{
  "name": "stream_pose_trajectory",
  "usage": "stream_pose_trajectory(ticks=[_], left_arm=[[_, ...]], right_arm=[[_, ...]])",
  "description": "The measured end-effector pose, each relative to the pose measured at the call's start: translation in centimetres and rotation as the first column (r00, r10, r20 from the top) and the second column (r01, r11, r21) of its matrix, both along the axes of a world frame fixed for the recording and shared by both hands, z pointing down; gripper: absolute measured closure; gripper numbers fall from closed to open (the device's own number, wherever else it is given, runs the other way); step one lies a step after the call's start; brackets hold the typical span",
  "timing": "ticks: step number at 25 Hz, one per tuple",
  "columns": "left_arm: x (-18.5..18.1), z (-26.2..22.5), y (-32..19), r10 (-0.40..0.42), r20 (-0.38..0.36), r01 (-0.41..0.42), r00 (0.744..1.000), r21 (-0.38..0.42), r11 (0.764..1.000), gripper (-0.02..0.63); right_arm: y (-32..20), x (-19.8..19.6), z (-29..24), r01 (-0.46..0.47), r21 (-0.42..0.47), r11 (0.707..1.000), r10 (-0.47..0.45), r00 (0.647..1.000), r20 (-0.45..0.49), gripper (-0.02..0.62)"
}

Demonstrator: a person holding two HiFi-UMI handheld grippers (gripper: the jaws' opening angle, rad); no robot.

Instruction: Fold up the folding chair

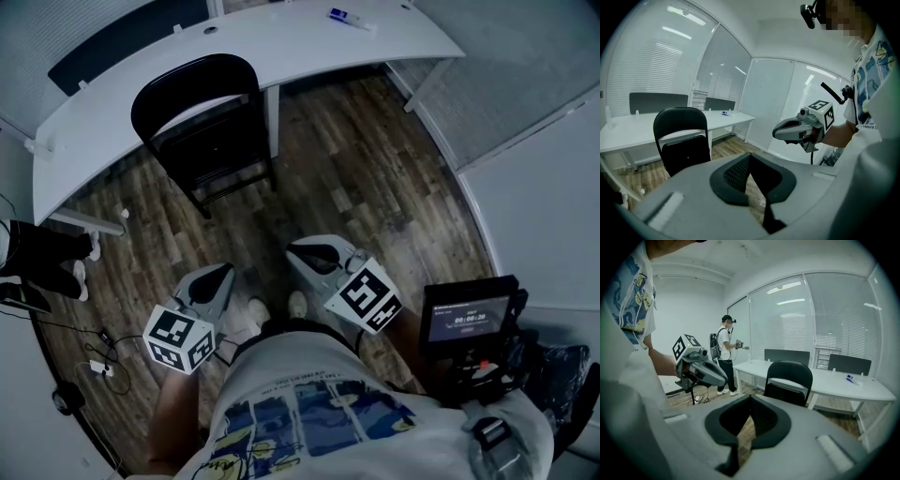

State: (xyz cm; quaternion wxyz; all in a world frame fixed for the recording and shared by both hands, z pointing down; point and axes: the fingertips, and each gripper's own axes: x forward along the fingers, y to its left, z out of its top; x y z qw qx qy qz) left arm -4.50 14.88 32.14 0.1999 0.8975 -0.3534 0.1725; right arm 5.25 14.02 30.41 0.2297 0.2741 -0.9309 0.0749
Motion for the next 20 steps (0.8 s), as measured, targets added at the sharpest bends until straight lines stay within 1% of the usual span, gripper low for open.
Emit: stream_pose_trajectory(ticks=[13,17,20], left_arm=[[-0.7,-0.1,0.2,-0.01,0.003,0.01,1.0,-0.004,1.0,0.603],[-0.8,-0.3,0.3,-0.005,-0.01,0.005,1.0,0.0,1.0,0.603],[-1.4,-0.3,0.1,-0.007,-0.001,0.007,1.0,0.006,1.0,0.603]], right_arm=[[0.1,-0.8,-0.2,0.018,0.0,1.0,-0.018,1.0,-0.006,0.594],[0.1,-1.0,-0.4,0.018,0.0,1.0,-0.018,1.0,-0.009,0.592],[0.0,-1.5,-0.4,0.018,0.001,1.0,-0.018,1.0,-0.013,0.594]])
